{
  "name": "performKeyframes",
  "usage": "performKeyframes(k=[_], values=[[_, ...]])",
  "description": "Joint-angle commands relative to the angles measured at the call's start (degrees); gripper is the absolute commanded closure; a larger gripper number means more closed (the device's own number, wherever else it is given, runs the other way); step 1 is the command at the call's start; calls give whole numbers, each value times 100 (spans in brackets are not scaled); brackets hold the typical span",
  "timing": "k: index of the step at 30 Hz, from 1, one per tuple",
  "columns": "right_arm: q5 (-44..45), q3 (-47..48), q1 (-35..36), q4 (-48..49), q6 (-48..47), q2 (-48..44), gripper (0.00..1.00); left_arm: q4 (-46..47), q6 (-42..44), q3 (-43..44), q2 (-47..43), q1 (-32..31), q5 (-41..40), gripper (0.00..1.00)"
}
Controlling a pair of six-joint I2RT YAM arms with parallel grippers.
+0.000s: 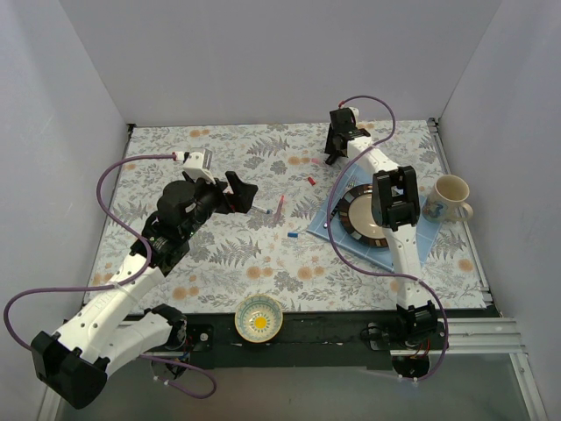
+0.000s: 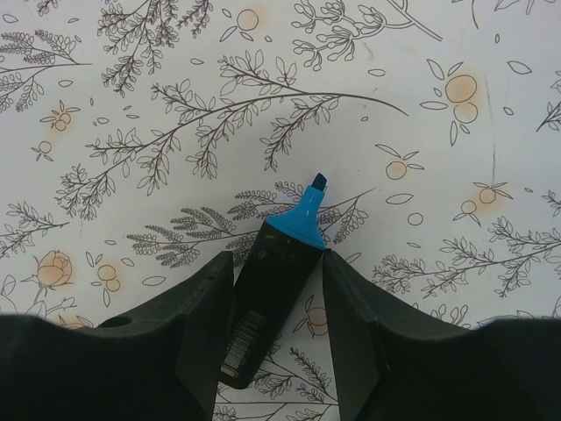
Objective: Insert the pens into the pen caps
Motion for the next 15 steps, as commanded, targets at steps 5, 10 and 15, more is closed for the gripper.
performKeyframes(k=[5,10,15], values=[[-40,-37,221,-543,-464,-36,42,103,77,37,-171,-9,49,2],[162,33,309,-727,-561,17,39,103,77,37,-163,-17,66,2],[312,-20,309,-728,-579,69,53,94,86,37,-154,-17,49,2]])
